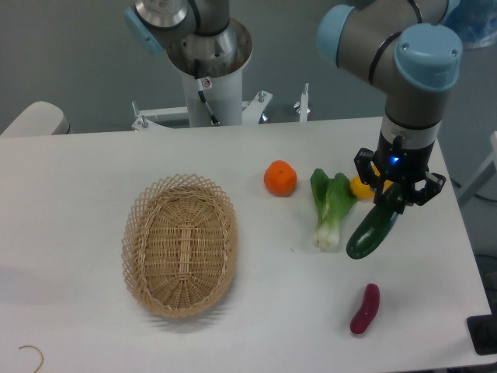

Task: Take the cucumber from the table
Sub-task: 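Lift the gripped cucumber up off the table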

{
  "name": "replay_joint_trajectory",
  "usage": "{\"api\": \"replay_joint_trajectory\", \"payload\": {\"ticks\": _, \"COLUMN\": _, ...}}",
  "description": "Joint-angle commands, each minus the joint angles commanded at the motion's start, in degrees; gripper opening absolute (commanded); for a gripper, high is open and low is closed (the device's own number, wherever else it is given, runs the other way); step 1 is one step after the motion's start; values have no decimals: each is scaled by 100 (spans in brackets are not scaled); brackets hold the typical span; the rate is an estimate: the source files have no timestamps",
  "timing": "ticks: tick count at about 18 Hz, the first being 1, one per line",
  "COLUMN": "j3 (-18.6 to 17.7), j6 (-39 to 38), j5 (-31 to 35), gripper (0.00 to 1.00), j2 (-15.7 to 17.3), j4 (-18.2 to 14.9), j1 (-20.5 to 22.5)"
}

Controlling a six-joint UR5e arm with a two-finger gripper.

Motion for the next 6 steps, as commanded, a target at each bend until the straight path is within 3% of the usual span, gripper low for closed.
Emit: {"api": "replay_joint_trajectory", "payload": {"ticks": 6, "j3": -26, "j6": -9, "j5": 9, "gripper": 29, "j2": 9, "j4": 9, "j1": -9}}
